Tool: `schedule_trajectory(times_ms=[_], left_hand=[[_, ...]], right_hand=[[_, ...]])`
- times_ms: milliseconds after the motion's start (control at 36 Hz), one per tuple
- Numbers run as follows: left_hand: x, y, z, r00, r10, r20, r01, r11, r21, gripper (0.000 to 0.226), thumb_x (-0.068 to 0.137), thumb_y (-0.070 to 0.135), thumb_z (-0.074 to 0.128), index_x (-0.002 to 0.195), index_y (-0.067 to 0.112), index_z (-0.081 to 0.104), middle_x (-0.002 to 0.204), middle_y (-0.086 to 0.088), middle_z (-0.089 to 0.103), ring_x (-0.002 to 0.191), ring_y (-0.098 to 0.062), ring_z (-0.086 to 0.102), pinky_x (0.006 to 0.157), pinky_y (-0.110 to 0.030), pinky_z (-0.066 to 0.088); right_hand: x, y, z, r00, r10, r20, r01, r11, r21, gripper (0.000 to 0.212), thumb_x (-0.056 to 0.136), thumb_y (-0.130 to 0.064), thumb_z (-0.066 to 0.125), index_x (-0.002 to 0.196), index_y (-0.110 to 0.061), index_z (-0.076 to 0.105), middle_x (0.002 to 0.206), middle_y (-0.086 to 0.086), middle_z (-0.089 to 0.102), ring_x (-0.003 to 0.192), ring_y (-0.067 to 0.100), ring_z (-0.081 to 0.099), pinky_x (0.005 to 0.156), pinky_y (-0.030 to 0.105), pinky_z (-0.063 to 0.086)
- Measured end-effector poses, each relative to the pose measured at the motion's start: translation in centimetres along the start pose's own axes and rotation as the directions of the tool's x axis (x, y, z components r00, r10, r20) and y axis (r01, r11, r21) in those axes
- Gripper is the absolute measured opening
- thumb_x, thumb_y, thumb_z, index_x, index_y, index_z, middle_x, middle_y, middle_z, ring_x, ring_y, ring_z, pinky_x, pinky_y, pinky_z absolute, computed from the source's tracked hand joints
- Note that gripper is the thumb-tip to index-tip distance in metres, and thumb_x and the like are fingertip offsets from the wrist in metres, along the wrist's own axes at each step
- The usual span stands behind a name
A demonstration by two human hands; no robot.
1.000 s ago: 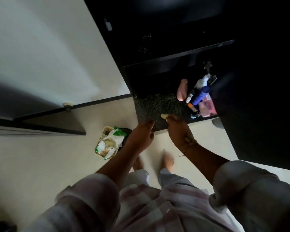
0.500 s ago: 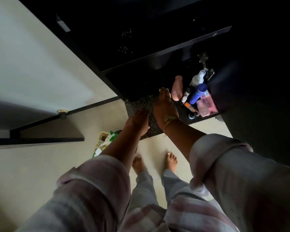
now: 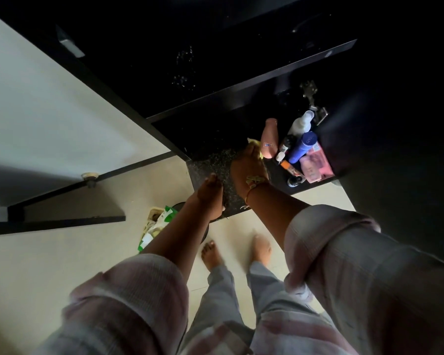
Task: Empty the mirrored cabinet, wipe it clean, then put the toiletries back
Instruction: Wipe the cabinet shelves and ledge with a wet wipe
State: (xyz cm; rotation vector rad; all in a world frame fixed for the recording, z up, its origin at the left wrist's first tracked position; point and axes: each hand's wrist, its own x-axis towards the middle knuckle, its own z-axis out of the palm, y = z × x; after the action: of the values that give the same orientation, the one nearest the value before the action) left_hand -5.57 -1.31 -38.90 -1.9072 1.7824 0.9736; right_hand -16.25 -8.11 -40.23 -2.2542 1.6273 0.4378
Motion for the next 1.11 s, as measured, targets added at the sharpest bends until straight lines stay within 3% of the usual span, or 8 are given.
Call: schedule_trajectory(times_ms=[222,389,500,583,750,833,972,1111], left_hand=[[-0.1,0.0,-0.4,1.0,0.004,0.016,-0.005,0.999,0.048,0.091,0.089,0.028,0.067,0.152,0.0,0.007,0.16,-0.019,0.002,0.146,-0.034,0.018,0.117,-0.039,0.027],[0.0,0.1,-0.6,1.0,0.004,0.027,-0.006,0.998,0.058,0.092,0.089,0.029,0.067,0.152,-0.001,0.007,0.16,-0.019,0.004,0.146,-0.034,0.019,0.116,-0.038,0.029],[0.0,0.0,-0.8,0.999,0.002,0.038,-0.004,0.998,0.057,0.09,0.09,0.03,0.065,0.152,-0.001,0.007,0.16,-0.019,-0.001,0.147,-0.033,0.013,0.118,-0.039,0.025],[-0.1,-0.1,-0.8,0.999,0.011,0.036,-0.013,0.998,0.057,0.089,0.091,0.03,0.064,0.152,-0.001,0.007,0.16,-0.019,-0.001,0.147,-0.033,0.012,0.118,-0.039,0.024],[-0.3,-0.1,-0.9,0.999,0.015,0.03,-0.016,0.999,0.043,0.089,0.09,0.028,0.065,0.153,0.003,0.008,0.161,-0.016,-0.001,0.147,-0.033,0.014,0.118,-0.039,0.024],[-0.2,0.0,-1.0,1.0,0.021,0.019,-0.022,0.999,0.042,0.09,0.088,0.028,0.067,0.153,0.004,0.01,0.161,-0.015,0.002,0.146,-0.032,0.017,0.118,-0.039,0.024],[-0.1,-0.1,-1.1,0.999,0.029,0.037,-0.031,0.997,0.066,0.087,0.088,0.031,0.067,0.152,0.004,0.014,0.161,-0.016,0.004,0.146,-0.033,0.019,0.117,-0.039,0.025],[0.0,-0.1,-1.2,0.999,0.03,0.038,-0.033,0.995,0.096,0.088,0.089,0.034,0.066,0.152,0.003,0.014,0.16,-0.017,0.003,0.145,-0.034,0.02,0.115,-0.037,0.026]], right_hand=[[0.0,0.0,-0.8,0.999,0.014,-0.038,-0.016,0.998,-0.063,0.05,0.094,0.002,0.034,0.137,0.024,0.02,0.139,0.045,0.027,0.129,0.053,0.035,0.096,0.05,0.047],[-0.6,-0.1,-0.3,0.999,0.032,-0.028,-0.034,0.998,-0.057,0.037,0.089,-0.002,0.045,0.124,0.01,0.052,0.123,0.034,0.048,0.111,0.041,0.052,0.077,0.041,0.055],[-2.0,0.2,-0.3,0.999,0.007,-0.041,-0.009,0.998,-0.056,0.036,0.087,-0.003,0.048,0.122,0.005,0.056,0.121,0.029,0.052,0.11,0.04,0.053,0.081,0.041,0.053],[-3.1,0.7,0.4,0.997,0.033,-0.065,-0.033,0.999,0.004,0.037,0.086,-0.001,0.039,0.118,0.008,0.056,0.12,0.03,0.05,0.106,0.04,0.053,0.077,0.042,0.054],[-5.1,1.4,2.3,0.977,0.153,-0.149,-0.146,0.988,0.054,0.036,0.077,-0.001,0.034,0.089,0.002,0.068,0.09,0.019,0.061,0.074,0.032,0.06,0.052,0.033,0.051],[-5.8,1.6,3.0,0.967,0.189,-0.171,-0.186,0.982,0.036,0.03,0.073,-0.004,0.042,0.086,-0.002,0.069,0.086,0.016,0.062,0.073,0.032,0.06,0.055,0.034,0.051],[-5.7,1.8,3.4,0.96,0.221,-0.174,-0.203,0.973,0.113,0.047,0.081,-0.001,0.023,0.104,0.005,0.063,0.095,0.018,0.061,0.083,0.035,0.061,0.061,0.039,0.054],[-4.4,1.7,2.3,0.961,0.234,-0.147,-0.229,0.972,0.05,0.045,0.079,0.001,0.024,0.093,0.004,0.067,0.086,0.017,0.061,0.073,0.032,0.062,0.051,0.034,0.052]])
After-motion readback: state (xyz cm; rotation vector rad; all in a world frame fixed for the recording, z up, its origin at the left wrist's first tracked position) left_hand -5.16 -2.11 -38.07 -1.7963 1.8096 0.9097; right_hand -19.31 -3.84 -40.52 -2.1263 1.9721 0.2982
